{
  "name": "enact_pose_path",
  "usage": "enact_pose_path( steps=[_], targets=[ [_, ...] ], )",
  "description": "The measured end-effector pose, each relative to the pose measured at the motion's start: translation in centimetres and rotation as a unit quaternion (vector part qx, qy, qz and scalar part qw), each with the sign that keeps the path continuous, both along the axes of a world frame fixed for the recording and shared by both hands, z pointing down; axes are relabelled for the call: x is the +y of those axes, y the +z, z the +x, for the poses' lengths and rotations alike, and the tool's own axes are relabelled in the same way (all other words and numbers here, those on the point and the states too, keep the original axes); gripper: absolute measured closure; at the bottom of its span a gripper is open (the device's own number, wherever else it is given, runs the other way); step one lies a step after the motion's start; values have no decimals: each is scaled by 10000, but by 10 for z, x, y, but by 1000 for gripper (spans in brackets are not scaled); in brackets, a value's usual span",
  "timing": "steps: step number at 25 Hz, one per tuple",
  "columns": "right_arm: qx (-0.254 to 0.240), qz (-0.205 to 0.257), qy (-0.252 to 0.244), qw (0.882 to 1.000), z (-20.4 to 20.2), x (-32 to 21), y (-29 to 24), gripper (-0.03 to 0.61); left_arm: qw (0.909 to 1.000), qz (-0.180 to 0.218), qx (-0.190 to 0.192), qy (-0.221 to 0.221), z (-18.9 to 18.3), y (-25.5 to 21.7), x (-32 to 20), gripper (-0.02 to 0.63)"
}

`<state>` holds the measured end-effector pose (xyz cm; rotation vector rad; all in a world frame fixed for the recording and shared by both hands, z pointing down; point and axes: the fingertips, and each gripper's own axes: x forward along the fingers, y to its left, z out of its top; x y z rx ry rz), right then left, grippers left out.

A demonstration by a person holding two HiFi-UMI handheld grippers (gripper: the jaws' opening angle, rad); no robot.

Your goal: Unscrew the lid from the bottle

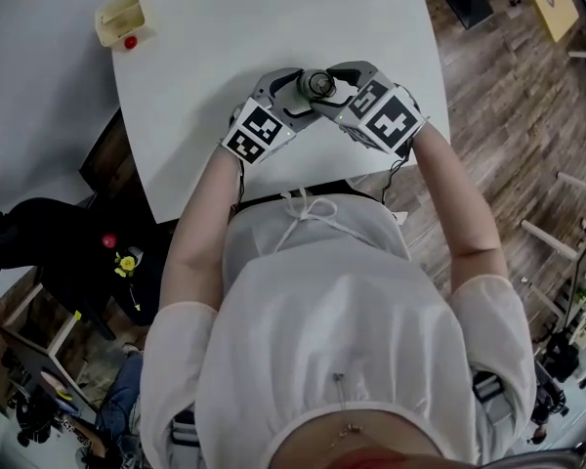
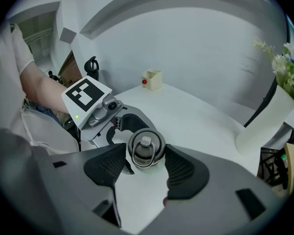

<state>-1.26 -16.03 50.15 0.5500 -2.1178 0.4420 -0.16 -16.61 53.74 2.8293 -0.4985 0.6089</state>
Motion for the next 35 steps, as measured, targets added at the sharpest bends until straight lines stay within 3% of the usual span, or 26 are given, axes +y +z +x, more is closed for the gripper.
enact_pose_path(
  steps=[1,3,7,16,22,28,30,33,35],
  targets=[
    [70,7,17,10000,2,-1,0,332,10000,22,-12,11,1,0,-1,245],
    [183,0,-30,9998,4,-2,0,333,10000,49,-6,17,2,0,-2,279],
    [301,49,-332,9990,4,0,2,334,10000,34,48,51,1,2,-2,281],
    [796,207,-1564,9843,3,0,4,339,9999,43,77,65,0,3,-3,282],
    [1257,376,-2828,9502,1,2,5,339,10000,38,70,48,-2,4,-3,282],
    [1754,733,-4231,8859,1,4,7,341,10000,29,-26,59,-1,4,-4,282],
    [1841,722,-4496,8711,0,4,7,341,10000,26,-30,46,-2,5,-4,282],
    [1805,650,-4610,8664,1,5,6,339,10000,16,-30,30,-1,4,-3,282],
    [1709,586,-4507,8742,3,6,4,337,10000,0,-33,39,1,3,-2,282]
  ],
)
